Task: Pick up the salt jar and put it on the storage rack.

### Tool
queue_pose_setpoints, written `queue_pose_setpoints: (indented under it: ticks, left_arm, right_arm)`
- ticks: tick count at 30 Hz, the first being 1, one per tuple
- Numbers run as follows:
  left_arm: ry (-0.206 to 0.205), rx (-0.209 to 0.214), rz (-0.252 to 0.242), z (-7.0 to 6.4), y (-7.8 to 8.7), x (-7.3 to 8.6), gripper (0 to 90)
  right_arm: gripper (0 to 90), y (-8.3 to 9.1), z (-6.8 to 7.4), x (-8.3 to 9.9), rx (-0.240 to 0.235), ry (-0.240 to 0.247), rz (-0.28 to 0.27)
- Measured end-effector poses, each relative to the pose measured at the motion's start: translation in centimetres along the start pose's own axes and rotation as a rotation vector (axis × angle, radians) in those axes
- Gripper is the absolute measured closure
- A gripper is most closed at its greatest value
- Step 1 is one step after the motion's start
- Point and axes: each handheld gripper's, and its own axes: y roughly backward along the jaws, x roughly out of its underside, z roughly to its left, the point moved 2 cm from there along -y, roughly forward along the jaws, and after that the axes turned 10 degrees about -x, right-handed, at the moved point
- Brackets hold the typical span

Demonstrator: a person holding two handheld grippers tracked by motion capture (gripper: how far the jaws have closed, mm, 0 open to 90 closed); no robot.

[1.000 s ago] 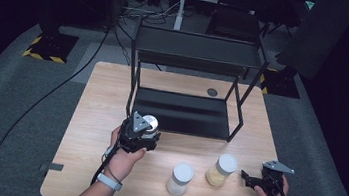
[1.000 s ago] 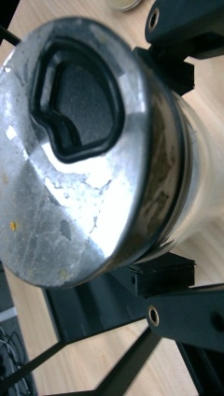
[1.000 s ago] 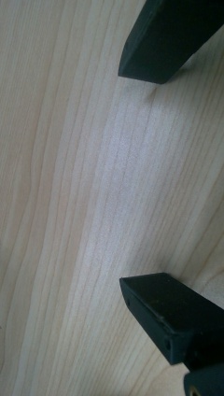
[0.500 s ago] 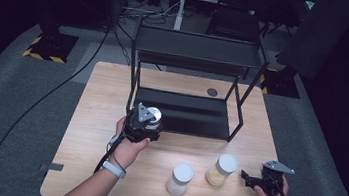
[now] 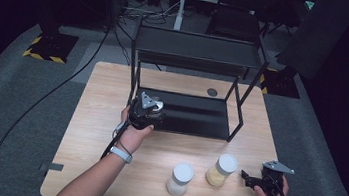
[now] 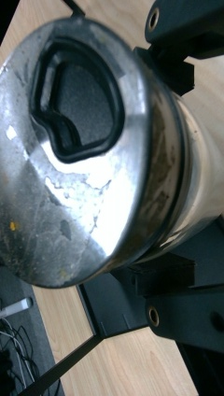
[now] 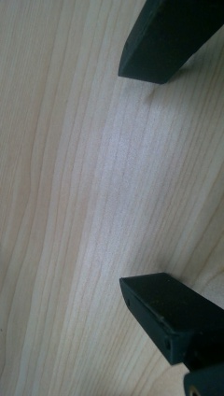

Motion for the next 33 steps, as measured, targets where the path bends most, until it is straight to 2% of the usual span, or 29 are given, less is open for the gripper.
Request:
queue_pose_setpoints:
  ticks: [7, 13, 16, 19, 25, 27, 33]
  left_arm:
    - [-0.014, -0.032, -0.005, -0.2, -1.8, -0.2, 30.4]
    - [-0.027, -0.035, 0.006, -0.3, -3.1, -0.3, 30.4]
    - [0.005, -0.028, 0.015, -0.3, -4.1, -0.2, 30.4]
    - [-0.007, -0.029, 0.023, -0.3, -4.4, -0.2, 30.4]
    - [-0.002, -0.038, 0.039, -0.1, -5.4, 0.0, 30.4]
    - [0.012, -0.047, 0.052, -0.1, -5.9, 0.1, 30.4]
    - [0.002, -0.040, 0.062, 0.3, -6.5, 0.3, 30.4]
  right_arm:
    - [1.5, 0.0, 0.0, 0.0, 0.000, 0.000, 0.000]
    - [1.5, 0.0, 0.0, 0.0, 0.000, 0.000, 0.000]
    - [1.5, 0.0, 0.0, 0.0, 0.000, 0.000, 0.000]
    - [1.5, 0.0, 0.0, 0.0, 0.000, 0.000, 0.000]
    - [1.5, 0.0, 0.0, 0.0, 0.001, 0.000, 0.000]
    - [1.5, 0.0, 0.0, 0.0, 0.001, -0.001, 0.000]
    - [1.5, 0.0, 0.0, 0.0, 0.001, -0.001, 0.000]
